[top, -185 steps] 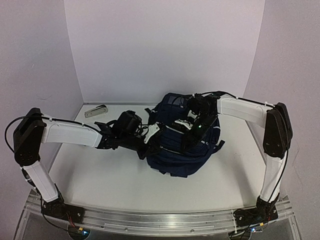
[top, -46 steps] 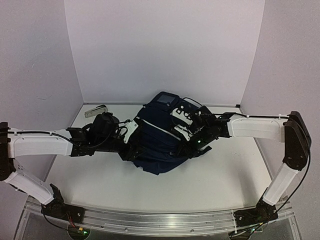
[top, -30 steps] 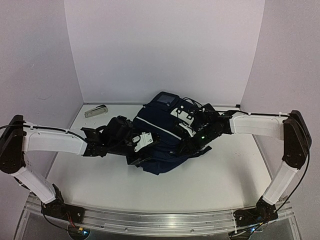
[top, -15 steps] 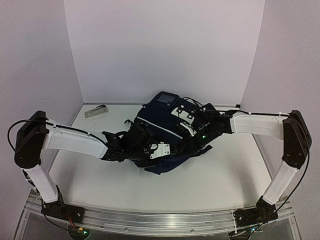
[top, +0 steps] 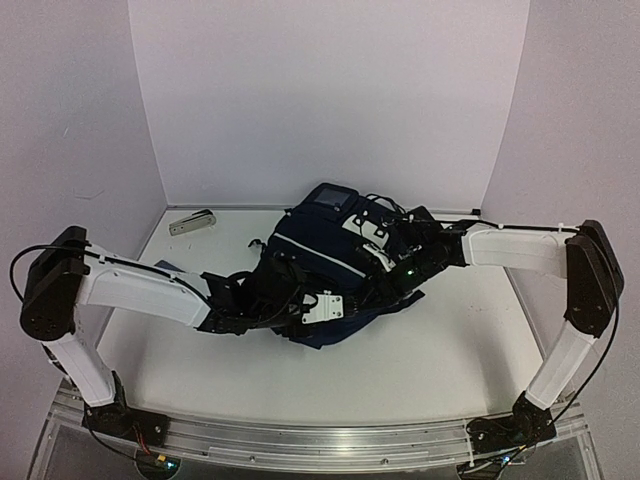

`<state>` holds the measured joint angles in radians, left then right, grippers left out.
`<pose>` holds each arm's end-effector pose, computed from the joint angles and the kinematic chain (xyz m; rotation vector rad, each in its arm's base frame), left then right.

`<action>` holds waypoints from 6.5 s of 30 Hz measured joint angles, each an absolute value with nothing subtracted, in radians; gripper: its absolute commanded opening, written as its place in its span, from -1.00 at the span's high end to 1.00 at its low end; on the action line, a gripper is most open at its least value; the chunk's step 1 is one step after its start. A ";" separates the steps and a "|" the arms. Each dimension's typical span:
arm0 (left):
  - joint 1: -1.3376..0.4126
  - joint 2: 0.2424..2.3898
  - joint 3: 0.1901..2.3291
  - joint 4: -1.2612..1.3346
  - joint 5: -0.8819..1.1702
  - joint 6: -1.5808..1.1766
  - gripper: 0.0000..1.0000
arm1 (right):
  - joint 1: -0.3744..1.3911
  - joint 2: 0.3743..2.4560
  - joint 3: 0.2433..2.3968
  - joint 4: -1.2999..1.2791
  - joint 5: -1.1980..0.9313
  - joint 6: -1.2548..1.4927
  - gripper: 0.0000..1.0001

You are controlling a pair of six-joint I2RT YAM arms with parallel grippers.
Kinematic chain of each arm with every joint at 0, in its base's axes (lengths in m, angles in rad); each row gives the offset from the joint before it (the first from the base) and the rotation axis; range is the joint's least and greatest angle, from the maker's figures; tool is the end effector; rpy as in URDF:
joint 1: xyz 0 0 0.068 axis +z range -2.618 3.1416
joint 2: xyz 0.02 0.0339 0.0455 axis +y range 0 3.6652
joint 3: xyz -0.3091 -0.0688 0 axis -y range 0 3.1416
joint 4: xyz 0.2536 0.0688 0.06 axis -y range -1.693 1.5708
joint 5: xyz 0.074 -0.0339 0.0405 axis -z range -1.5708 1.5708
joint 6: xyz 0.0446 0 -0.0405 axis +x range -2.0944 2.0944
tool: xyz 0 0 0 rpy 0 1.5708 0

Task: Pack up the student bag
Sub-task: Zip the student bag at the center of the board, then unzip the student bag at the center of the board.

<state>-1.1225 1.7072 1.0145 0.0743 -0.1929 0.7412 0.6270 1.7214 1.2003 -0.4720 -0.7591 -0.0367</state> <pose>0.1774 -0.3491 0.2357 1.6799 1.3831 -0.0060 0.2851 0.2444 0.2558 -1.1201 2.3198 1.1974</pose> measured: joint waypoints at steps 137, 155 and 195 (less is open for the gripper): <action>-1.015 1.760 1.066 0.041 -0.277 0.528 1.00 | 0.548 1.689 1.208 -0.480 -0.547 -0.148 1.00; -1.022 1.808 1.080 0.093 -0.323 0.283 1.00 | 0.653 1.674 1.194 -0.468 -0.569 -0.022 0.82; -1.071 1.794 1.309 -0.126 -0.038 -0.058 -0.48 | 0.451 1.606 1.170 -0.461 -0.789 0.128 -0.20</action>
